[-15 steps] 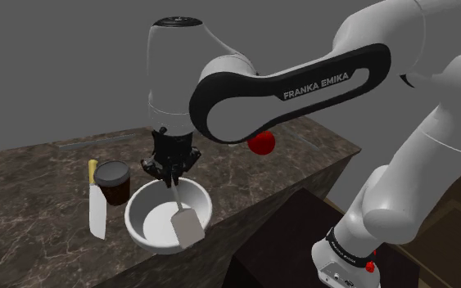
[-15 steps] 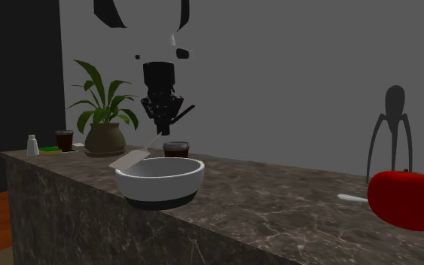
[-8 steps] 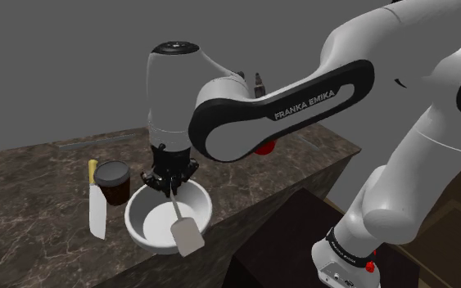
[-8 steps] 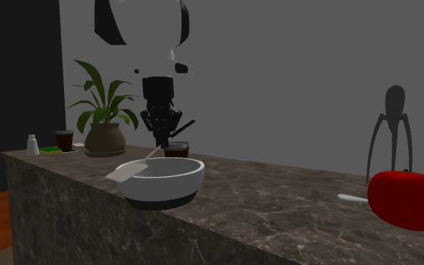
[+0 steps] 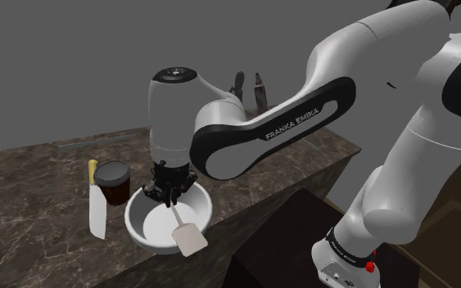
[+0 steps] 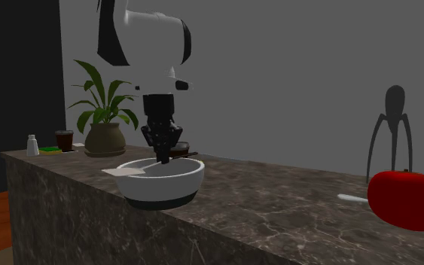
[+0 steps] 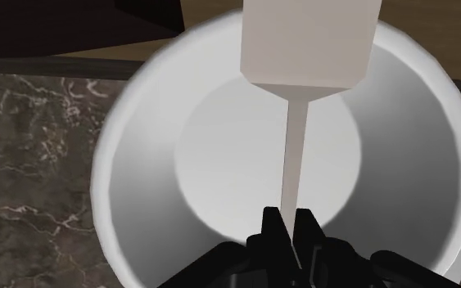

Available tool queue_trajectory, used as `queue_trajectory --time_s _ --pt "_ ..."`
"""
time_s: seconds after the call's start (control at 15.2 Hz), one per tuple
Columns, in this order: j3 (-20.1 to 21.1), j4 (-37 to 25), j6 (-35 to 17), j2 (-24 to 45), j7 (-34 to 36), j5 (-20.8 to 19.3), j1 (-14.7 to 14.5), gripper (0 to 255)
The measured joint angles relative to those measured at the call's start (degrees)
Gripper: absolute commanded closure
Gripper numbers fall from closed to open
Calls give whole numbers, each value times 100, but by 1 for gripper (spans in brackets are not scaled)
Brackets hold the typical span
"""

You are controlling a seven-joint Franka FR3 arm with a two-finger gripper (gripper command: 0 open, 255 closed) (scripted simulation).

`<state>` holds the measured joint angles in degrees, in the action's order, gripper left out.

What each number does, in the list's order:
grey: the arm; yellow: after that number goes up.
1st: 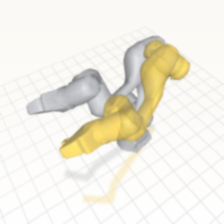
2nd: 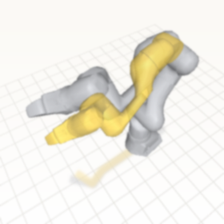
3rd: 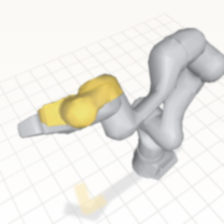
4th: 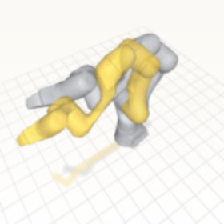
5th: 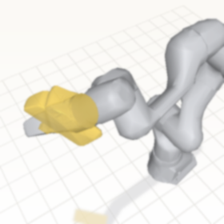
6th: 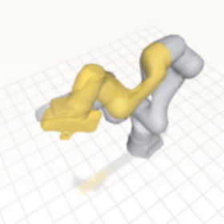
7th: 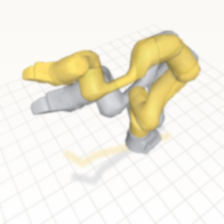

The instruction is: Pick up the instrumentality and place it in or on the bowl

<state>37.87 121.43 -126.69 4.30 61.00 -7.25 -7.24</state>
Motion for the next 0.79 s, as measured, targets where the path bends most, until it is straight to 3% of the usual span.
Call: queue_trajectory --time_s 0.33,0.4,0.79 --pt "1 22 -31 9 12 -11 -4 255" --pt "1 22 -31 9 12 -11 -4 0" --pt "1 22 -31 9 12 -11 -4 0"
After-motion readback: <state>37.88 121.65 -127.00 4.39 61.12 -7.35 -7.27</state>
